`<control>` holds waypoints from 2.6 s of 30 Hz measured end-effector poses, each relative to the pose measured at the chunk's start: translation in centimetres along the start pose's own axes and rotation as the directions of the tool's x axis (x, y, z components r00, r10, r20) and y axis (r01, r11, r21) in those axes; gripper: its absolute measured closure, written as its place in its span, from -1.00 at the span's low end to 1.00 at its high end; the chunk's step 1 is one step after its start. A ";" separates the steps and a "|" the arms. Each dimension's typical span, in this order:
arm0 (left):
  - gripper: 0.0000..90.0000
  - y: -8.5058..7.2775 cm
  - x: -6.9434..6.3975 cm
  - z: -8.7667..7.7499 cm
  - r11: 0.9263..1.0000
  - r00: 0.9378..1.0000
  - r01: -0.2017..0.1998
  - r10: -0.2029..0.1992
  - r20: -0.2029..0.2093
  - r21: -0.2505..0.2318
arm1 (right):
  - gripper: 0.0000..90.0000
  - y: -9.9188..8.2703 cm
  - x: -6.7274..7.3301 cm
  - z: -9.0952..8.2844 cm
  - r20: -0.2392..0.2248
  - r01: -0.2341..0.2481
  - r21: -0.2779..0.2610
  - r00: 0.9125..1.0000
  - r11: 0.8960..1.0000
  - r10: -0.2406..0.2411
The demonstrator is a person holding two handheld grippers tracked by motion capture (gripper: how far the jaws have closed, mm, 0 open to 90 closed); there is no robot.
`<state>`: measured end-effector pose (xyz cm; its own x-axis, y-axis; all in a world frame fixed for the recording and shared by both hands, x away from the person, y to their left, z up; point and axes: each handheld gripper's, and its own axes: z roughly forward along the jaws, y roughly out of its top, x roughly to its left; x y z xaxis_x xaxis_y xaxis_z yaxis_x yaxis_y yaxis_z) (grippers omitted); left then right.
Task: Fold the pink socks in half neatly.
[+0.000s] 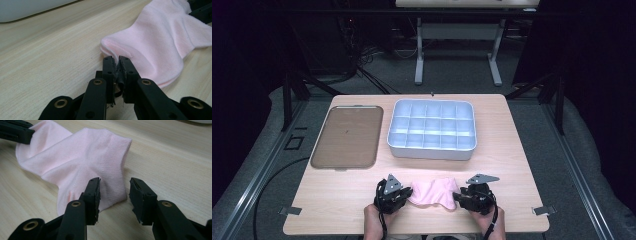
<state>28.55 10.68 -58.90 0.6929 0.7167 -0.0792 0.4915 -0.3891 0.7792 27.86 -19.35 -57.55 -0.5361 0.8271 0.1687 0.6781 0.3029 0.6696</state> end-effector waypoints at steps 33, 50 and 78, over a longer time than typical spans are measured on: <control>0.90 -0.1 0.2 -0.4 0.996 0.997 0.059 -0.055 0.056 -0.073 | 0.84 -0.2 -0.7 -2.0 -0.024 -0.013 -0.030 1.000 0.999 0.012; 0.86 -0.3 0.1 -0.5 0.998 0.998 0.046 -0.044 0.047 -0.034 | 0.36 0.2 0.9 0.2 0.015 0.075 -0.013 0.997 0.997 -0.075; 0.89 -0.1 -0.1 -0.3 0.999 0.999 0.042 -0.041 0.026 -0.032 | 0.80 0.0 1.7 0.9 -0.030 0.030 -0.027 0.999 0.999 -0.030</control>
<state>28.26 10.78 -58.75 0.6856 0.7168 -0.1273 0.5030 -0.3399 0.7946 27.41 -17.47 -57.89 -0.5713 0.8030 0.1699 0.6483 0.3146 0.6933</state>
